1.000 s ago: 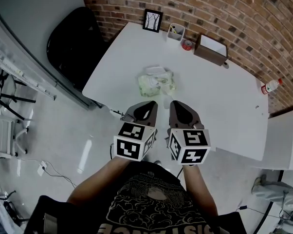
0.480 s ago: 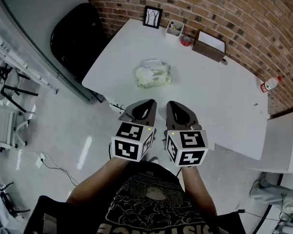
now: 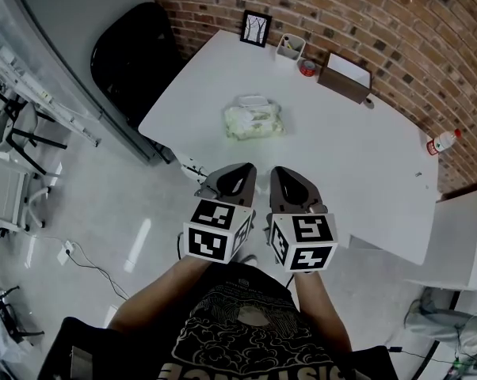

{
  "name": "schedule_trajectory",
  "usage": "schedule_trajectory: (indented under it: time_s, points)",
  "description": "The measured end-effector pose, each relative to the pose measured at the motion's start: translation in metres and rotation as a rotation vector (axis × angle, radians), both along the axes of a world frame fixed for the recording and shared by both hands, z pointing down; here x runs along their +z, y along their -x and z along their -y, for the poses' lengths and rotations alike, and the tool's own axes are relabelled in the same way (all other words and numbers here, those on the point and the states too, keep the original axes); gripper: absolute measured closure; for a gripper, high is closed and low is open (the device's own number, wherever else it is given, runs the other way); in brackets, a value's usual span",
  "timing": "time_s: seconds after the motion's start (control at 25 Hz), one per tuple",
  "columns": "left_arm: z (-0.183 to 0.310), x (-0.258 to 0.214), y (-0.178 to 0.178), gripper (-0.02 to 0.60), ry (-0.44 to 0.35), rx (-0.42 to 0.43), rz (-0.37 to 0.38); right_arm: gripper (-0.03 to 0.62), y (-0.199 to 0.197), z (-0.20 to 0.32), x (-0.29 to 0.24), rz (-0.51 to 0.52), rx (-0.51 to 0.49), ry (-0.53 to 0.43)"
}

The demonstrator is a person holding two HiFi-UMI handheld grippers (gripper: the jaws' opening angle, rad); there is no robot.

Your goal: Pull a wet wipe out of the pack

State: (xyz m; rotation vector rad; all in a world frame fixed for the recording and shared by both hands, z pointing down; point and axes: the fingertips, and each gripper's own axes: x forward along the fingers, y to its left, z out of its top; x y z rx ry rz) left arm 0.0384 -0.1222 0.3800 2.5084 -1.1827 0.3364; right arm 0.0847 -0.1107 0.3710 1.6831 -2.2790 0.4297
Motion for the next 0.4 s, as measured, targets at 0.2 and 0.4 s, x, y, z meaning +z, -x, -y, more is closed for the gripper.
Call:
schedule_trajectory:
  time_s: [0.2, 0.4]
  points:
    - [0.0005, -0.0001, -0.0013, 0.569, 0.0, 0.001, 0.001, 0.579, 0.0, -0.0002, -0.0002, 0.003, -0.003, 0.001]
    - [0.0008, -0.0008, -0.0046, 0.569, -0.003, 0.004, 0.001, 0.579, -0.0028, 0.0001, -0.0016, 0.004, -0.002, -0.003]
